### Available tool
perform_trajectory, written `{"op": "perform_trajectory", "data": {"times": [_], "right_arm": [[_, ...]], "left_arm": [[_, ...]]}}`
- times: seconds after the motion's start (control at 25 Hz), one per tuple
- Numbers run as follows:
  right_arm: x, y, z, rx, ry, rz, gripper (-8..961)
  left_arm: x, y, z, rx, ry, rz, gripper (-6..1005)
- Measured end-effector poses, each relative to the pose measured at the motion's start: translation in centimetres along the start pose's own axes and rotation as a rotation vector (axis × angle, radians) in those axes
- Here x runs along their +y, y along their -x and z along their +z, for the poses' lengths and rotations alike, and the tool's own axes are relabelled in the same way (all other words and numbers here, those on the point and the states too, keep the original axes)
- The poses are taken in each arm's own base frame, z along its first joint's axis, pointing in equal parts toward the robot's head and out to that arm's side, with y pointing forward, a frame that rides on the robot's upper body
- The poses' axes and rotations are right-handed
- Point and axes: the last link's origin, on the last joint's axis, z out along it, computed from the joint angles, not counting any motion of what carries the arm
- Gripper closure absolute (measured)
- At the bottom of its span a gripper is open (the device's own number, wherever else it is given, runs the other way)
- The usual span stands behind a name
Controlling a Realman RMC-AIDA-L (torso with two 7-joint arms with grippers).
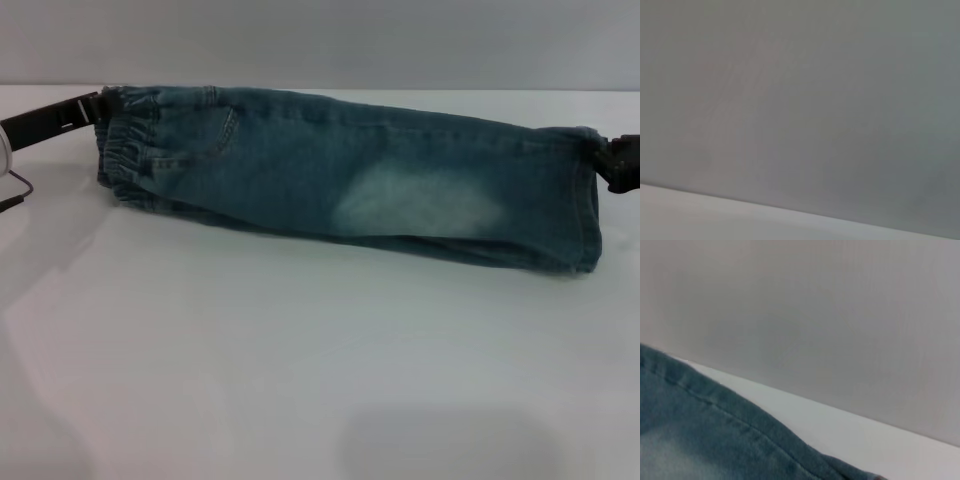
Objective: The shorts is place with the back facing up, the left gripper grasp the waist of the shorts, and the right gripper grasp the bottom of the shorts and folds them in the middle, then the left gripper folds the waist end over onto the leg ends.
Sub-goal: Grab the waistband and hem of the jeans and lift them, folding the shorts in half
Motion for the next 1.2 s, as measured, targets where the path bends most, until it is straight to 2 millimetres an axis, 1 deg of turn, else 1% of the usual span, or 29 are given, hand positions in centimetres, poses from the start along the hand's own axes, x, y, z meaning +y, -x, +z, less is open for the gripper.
{"op": "perform_trajectory", "data": {"times": [0.28,0.52,0.88,1.2], "right_arm": [[-0.1,-0.5,0.5,0.043,-0.027,-0.027,936],[-0.5,0.0,1.4,0.059,-0.079,-0.049,936],[0.2,0.7,3.0,0.088,-0.076,-0.088,935],[0.1,0.9,3.3,0.094,-0.096,-0.1,935]], "left_arm": [[0.0,-0.4,0.2,0.01,-0.011,0.005,825],[0.0,-0.7,0.4,0.015,-0.017,0.018,822],[0.2,-0.4,0.8,0.008,-0.016,0.018,818],[0.7,0.0,1.1,-0.014,-0.004,0.035,815]]}}
